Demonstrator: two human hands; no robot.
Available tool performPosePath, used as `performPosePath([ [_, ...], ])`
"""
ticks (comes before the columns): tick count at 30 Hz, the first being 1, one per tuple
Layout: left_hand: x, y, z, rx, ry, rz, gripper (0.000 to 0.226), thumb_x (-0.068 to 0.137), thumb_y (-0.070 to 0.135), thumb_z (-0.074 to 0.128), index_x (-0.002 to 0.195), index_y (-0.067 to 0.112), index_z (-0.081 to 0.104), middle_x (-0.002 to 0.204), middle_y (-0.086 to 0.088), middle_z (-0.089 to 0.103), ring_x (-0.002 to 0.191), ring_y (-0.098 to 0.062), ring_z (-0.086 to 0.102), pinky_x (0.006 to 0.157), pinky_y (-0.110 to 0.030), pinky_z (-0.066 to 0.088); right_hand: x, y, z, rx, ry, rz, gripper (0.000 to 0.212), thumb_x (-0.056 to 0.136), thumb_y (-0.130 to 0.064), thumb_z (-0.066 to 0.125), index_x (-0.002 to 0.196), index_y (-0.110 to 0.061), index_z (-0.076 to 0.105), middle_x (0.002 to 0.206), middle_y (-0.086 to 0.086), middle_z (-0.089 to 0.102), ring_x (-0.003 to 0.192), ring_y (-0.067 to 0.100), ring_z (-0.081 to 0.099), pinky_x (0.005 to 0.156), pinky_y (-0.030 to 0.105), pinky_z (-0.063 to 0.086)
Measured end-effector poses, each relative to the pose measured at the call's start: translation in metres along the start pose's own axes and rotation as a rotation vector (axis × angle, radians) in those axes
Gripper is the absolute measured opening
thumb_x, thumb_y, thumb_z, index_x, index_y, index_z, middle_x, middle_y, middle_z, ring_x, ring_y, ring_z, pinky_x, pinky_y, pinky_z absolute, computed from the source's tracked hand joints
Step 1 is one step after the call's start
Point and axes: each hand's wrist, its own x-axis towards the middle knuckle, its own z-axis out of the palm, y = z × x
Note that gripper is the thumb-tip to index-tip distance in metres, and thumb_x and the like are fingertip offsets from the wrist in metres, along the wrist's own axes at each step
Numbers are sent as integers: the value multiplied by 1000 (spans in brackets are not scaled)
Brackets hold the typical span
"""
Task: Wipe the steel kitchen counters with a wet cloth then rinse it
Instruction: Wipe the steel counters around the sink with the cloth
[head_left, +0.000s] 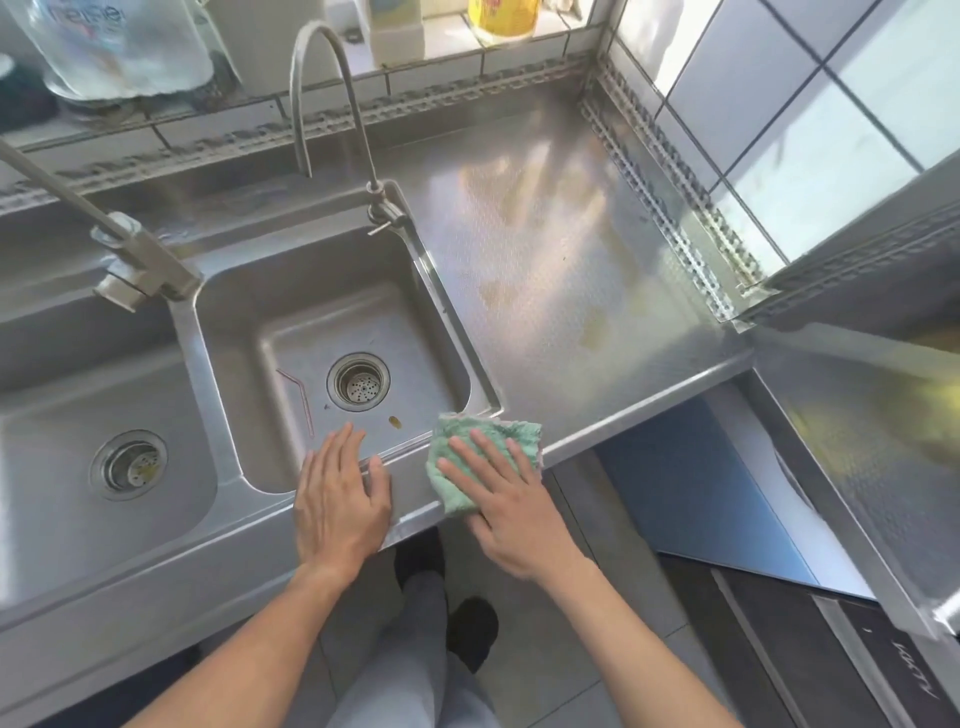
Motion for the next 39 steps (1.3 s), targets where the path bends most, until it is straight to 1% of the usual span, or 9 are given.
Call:
performPosePath([
  [6,-3,5,-5,-27,7,6,58,101,36,33,145,7,58,155,-8,56,150,-25,45,131,-47,20,-19,87,-42,-21,-30,268,64,105,-33,43,161,-39,13,171,-13,2,158,12,-8,128,47,-2],
  [11,11,31,-8,-145,-39,77,39,103,13,50,141,8,57,153,-9,56,145,-26,49,129,-50,23,33,60,-41,30,38,609,59,109,-41,31,164,-32,11,172,-4,-4,158,20,-13,126,48,-12],
  [15,41,78,2,-236,-107,124,39,103,13,53,141,7,56,151,-10,57,143,-29,50,122,-49,35,37,18,-26,28,11,408,63,104,-40,36,163,-32,15,172,-6,-1,158,21,-13,127,53,-7],
  [19,55,114,20,-305,-123,125,40,107,22,47,145,9,52,160,-9,47,152,-25,38,127,-46,28,-3,42,-34,5,-117,154,72,99,-28,47,163,-36,14,172,-11,2,158,14,-10,127,45,-7],
  [21,57,127,31,-295,-124,139,44,107,27,47,147,8,49,166,-9,38,157,-25,28,130,-46,22,-27,70,-46,-31,-137,167,73,99,-28,47,162,-37,12,171,-13,1,158,12,-9,128,43,-8],
  [26,49,130,51,-132,-114,235,77,105,58,40,162,7,25,176,-6,14,164,-18,3,133,-47,0,-38,144,-82,6,-77,562,57,110,-36,32,162,-36,8,170,-14,-5,158,12,-8,127,41,-9],
  [31,49,128,59,-44,-91,256,84,105,64,35,164,6,21,176,-6,13,164,-17,3,133,-48,11,31,166,-91,129,-23,885,58,110,-46,23,163,-33,6,172,-6,-10,157,16,-15,127,48,-8],
  [33,49,128,59,-33,-84,254,83,105,63,35,164,6,22,176,-5,14,164,-18,6,133,-48,12,55,149,-85,105,-1,840,60,109,-50,20,163,-33,2,170,-6,-15,156,17,-20,126,50,-12],
  [39,49,130,61,-25,-50,233,79,104,61,36,161,6,31,174,-6,23,162,-20,19,132,-49,18,35,100,-60,1,-60,382,62,107,-43,30,163,-35,6,171,-9,-10,156,14,-20,127,49,-11],
])
